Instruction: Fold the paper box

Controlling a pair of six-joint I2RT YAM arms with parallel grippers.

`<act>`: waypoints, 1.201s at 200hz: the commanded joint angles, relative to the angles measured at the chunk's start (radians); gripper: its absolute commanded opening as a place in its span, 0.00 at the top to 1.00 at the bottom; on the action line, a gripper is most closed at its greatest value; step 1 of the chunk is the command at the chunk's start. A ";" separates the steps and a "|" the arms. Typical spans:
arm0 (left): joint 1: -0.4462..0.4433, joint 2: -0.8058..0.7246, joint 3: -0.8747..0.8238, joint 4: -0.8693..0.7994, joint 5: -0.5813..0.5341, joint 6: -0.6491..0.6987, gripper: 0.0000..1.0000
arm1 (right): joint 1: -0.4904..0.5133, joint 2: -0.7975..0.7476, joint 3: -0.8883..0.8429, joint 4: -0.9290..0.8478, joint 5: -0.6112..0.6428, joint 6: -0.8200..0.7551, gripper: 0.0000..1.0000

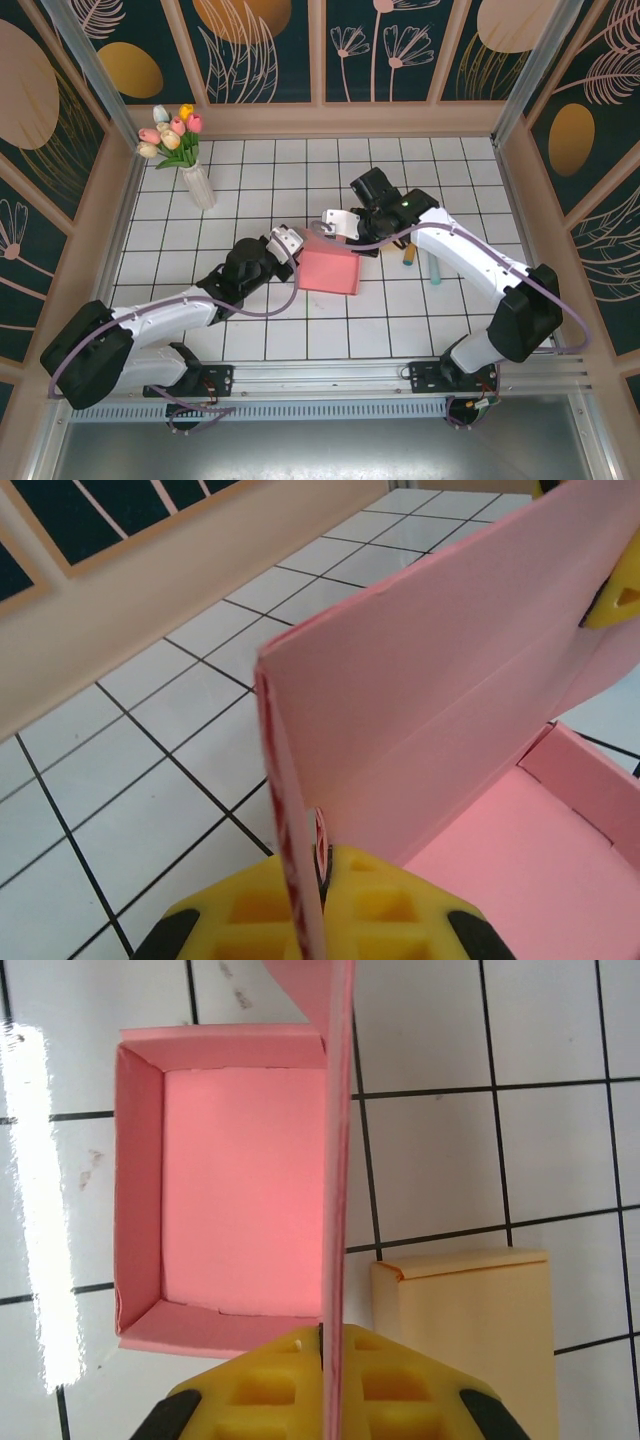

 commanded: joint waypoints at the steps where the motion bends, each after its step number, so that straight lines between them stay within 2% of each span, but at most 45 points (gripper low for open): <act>1: -0.002 0.001 0.043 0.014 0.020 -0.131 1.00 | 0.004 -0.026 -0.035 0.110 0.001 0.064 0.89; 13: -0.002 -0.007 0.041 0.010 0.008 -0.156 1.00 | 0.004 -0.041 -0.047 0.150 0.011 0.092 0.77; 24: -0.001 -0.022 0.034 0.004 -0.004 -0.162 1.00 | 0.004 -0.058 -0.055 0.186 0.022 0.123 0.72; 45: -0.002 -0.056 0.018 -0.005 -0.030 -0.140 1.00 | 0.002 -0.113 -0.082 0.253 0.046 0.174 0.48; 61: -0.002 -0.075 0.011 -0.028 -0.046 -0.107 1.00 | 0.003 -0.175 -0.121 0.297 0.074 0.200 0.43; 98: -0.002 -0.113 -0.007 -0.063 -0.097 -0.067 1.00 | -0.043 -0.373 -0.316 0.427 0.105 0.162 0.39; 119: -0.002 -0.150 -0.031 -0.053 -0.085 -0.060 1.00 | -0.115 -0.439 -0.422 0.490 0.026 0.115 0.40; 141: -0.002 -0.185 -0.054 -0.040 -0.084 -0.060 1.00 | -0.128 -0.432 -0.459 0.496 -0.013 0.064 0.41; 167: -0.002 -0.196 -0.063 -0.040 -0.083 -0.056 1.00 | -0.188 -0.386 -0.456 0.519 -0.021 0.053 0.44; 193: -0.002 -0.199 -0.063 -0.042 -0.081 -0.051 1.00 | -0.196 -0.365 -0.461 0.560 -0.051 0.032 0.44; 240: -0.002 -0.191 -0.067 -0.022 -0.084 -0.052 1.00 | -0.183 -0.342 -0.466 0.574 -0.202 0.011 0.49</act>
